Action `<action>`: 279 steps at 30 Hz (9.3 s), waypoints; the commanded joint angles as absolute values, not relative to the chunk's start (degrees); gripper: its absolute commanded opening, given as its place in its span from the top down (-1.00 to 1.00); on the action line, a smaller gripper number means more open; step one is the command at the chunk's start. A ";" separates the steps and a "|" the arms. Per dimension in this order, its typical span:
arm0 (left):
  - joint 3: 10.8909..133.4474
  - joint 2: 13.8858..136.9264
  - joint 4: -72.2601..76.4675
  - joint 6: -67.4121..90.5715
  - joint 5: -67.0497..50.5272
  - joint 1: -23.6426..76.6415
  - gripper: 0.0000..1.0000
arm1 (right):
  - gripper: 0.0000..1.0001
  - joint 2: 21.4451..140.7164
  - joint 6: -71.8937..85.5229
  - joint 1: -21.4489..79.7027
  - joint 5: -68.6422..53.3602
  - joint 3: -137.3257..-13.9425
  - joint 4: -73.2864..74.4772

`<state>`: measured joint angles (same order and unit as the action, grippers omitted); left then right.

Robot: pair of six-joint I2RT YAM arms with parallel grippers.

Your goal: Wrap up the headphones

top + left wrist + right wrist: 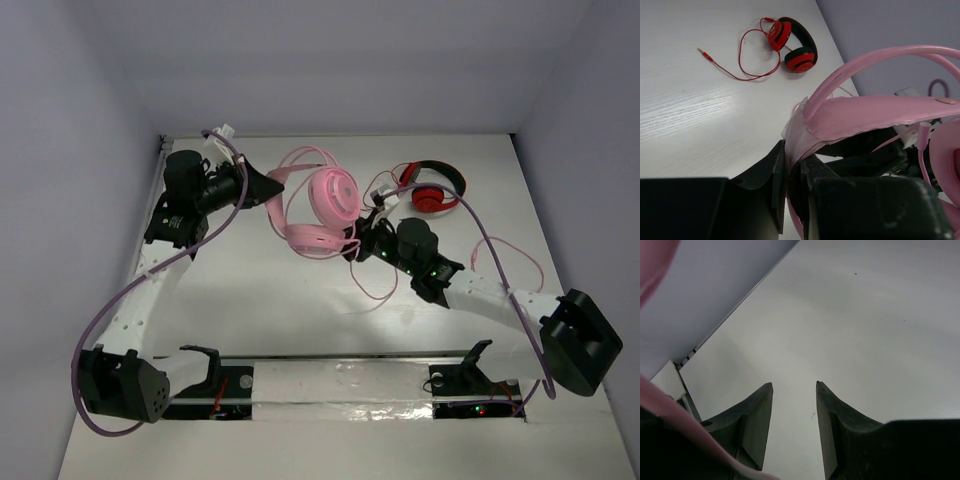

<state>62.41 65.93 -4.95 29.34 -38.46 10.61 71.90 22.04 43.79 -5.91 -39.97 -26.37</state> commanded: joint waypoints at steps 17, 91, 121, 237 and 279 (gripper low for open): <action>71.72 70.40 16.25 55.71 -47.11 -2.63 1.00 | 0.06 80.06 31.29 43.42 -4.48 -30.50 -43.24; 49.84 72.86 6.15 31.57 21.54 27.41 1.00 | 1.00 79.63 17.94 76.64 20.03 -81.03 38.13; 58.88 72.34 -15.91 16.88 0.27 38.94 1.00 | 1.00 74.37 8.79 52.12 21.96 -79.90 36.83; 51.77 62.48 7.04 39.74 6.50 11.58 1.00 | 1.00 89.13 22.59 78.40 9.49 -80.49 26.18; 57.39 63.64 -14.41 10.37 -19.41 25.23 1.00 | 0.95 72.95 14.41 54.06 31.80 -71.99 34.19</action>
